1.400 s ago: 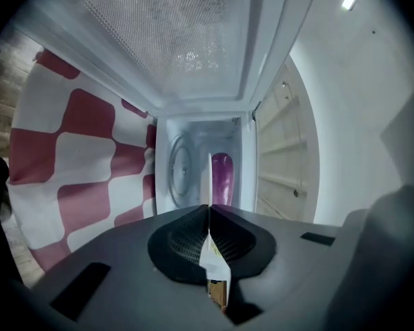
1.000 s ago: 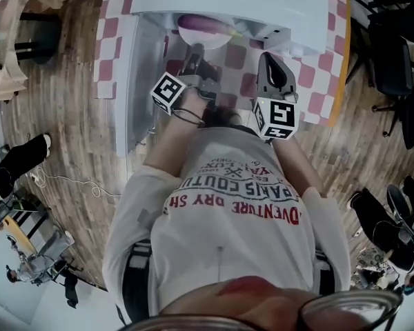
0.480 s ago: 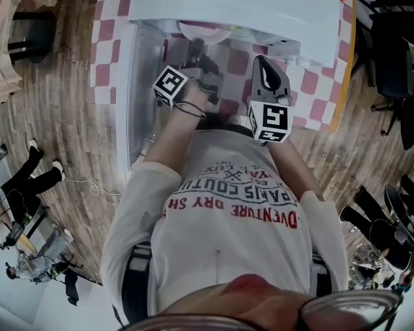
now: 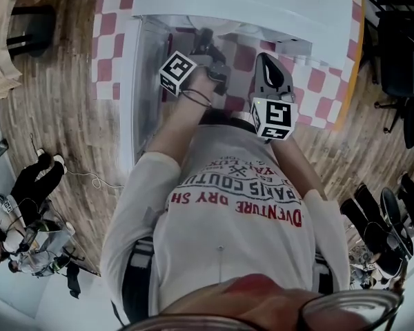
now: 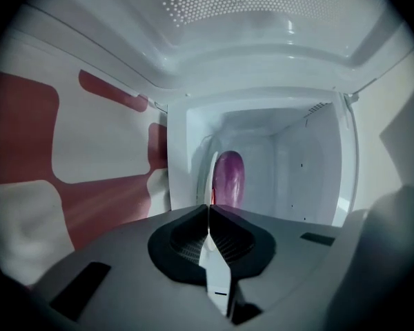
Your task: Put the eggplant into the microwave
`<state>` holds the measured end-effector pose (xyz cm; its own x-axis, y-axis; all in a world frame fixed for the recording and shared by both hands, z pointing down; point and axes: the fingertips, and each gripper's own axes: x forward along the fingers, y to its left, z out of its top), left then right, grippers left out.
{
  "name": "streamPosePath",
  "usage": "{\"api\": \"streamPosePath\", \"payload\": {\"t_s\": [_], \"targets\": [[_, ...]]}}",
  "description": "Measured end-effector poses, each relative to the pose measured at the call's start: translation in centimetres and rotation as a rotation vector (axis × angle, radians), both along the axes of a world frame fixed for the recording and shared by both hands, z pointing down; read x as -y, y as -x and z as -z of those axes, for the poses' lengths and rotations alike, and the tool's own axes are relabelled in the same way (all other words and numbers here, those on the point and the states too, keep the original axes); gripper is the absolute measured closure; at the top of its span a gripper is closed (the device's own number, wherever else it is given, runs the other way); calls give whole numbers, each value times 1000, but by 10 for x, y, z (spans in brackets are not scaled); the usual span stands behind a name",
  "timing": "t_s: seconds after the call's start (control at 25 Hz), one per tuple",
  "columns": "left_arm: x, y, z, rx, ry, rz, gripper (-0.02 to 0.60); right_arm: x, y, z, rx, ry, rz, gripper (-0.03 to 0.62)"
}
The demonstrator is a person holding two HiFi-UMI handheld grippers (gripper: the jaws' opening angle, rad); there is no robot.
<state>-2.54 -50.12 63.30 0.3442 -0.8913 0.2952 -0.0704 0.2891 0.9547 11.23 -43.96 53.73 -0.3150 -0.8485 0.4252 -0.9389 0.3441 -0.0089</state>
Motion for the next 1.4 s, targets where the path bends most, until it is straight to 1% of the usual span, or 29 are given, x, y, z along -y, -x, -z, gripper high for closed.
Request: {"api": "streamPosePath", "payload": {"t_s": [0.24,0.56,0.72,0.84,0.88,0.96,1.08,1.16,1.32,1.4], "targets": [[7,-8,-2,11,26,-23,552,4,-4,-1,6,1,-23,568],[9,-13,-7,10,54,-8,552,5,-6,-2,17,7,-44,569],[9,-15,-7,41,61,-19,552,5,-7,-3,22,12,-51,569],[11,-13,-2,69,40,-14,551,5,-7,-2,24,8,-54,569],[12,-13,0,75,25,-14,540,5,-7,-1,24,7,-55,569],[14,-14,8,74,-13,-13,454,3,-6,0,24,5,-54,569],[17,-17,18,63,-61,-19,370,0,-6,1,24,4,-54,569],[15,-17,20,58,-68,-21,334,-3,-5,3,24,1,-52,569],[11,-17,19,55,-47,-14,262,-9,-7,6,24,-5,-51,569],[10,-19,21,59,-46,-26,253,-13,-9,7,22,-5,-49,569]]}}
